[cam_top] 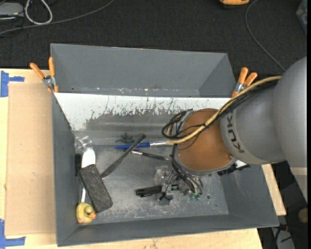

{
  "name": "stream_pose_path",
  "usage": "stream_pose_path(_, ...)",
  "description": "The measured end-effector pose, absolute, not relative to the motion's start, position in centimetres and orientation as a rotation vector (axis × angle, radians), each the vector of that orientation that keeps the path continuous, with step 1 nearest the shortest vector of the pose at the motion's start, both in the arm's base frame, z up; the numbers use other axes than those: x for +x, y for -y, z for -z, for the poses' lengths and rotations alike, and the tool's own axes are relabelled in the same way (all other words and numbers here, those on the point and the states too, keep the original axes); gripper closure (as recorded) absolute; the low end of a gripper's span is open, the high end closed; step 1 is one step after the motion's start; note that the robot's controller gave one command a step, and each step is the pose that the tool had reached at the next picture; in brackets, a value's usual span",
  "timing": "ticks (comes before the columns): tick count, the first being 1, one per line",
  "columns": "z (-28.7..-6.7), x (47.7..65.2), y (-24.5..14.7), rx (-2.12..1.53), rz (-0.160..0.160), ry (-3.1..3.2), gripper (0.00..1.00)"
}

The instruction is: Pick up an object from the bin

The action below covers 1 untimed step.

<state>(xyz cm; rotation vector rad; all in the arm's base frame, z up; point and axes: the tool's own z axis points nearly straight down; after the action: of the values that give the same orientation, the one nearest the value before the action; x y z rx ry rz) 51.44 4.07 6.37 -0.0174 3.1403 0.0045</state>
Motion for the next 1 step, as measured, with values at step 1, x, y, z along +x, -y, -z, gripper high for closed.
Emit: stream_pose_path(1,-7.18,51.37,-4.07,-0.016,-0.005,-3.142,1.00)
